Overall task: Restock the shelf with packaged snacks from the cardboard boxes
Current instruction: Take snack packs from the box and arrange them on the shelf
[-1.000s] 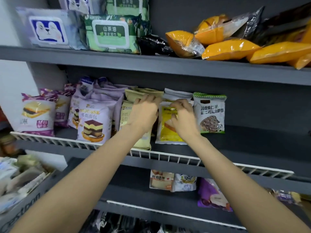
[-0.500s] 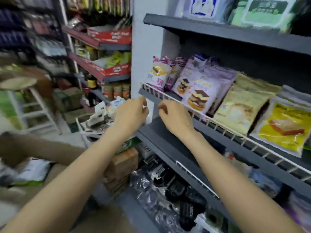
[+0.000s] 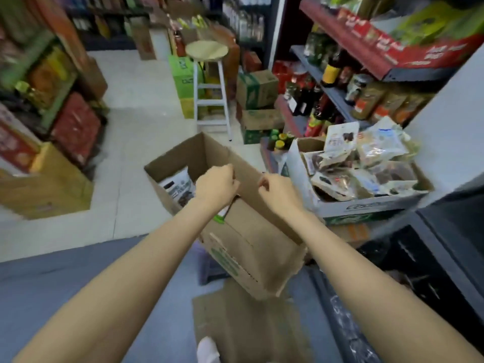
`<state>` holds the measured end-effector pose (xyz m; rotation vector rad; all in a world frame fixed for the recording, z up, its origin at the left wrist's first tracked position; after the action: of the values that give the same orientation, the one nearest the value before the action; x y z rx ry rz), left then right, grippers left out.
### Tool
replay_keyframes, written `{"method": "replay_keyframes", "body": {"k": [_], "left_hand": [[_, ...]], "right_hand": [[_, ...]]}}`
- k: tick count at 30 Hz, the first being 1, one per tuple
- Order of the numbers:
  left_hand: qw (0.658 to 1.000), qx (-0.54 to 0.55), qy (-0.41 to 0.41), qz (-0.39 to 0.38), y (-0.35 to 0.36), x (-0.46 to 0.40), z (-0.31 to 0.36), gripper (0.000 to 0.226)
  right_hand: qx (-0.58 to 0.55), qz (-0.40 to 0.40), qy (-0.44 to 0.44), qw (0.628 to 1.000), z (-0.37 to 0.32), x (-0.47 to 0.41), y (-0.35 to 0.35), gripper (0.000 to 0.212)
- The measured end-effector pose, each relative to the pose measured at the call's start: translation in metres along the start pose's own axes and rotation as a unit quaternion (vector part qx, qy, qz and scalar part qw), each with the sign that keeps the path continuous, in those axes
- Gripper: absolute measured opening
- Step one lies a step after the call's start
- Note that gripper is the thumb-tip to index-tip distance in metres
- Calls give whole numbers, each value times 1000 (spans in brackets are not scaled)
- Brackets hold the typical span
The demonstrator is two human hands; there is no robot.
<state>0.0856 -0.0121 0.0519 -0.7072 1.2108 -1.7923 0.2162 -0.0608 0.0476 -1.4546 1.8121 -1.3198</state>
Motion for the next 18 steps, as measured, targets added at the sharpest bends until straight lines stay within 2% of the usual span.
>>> {"method": "replay_keyframes", "body": {"k": [4,9,11,13,15,18], "left_hand": [[996,-22,-51,-69,41,-33,-79,25],[975,-53,-108,-189,112,-74,-154,40],[966,-52,-133,-214,140,-90,-181,51],[963,-68,-153,-211,161,-104,-206,60],[966,-102,-176,-162,172,-118,-234,62],[964,-118,-220,-93,177,-132,-268,61]], "right_hand": [[20,-64,17,998,-22,-67,79,25],[45,-132,44,989,-26,-144,173,39],[54,-158,46,985,-22,-172,215,48],[63,-177,38,981,-15,-193,255,63],[61,-184,19,981,-11,-207,289,80],[103,-163,0,981,-7,-223,324,84]]}}
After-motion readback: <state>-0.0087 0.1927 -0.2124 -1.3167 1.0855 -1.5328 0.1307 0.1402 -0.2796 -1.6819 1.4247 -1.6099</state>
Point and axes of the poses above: each hand's wrist, its own x-axis away from the middle knuckle, its own y-axis out of the palm, z = x × y, the point moved 6 cm from there along -x, towards the middle knuckle, and after that the axes turned 11 degrees about y, right-handed, at the moved point
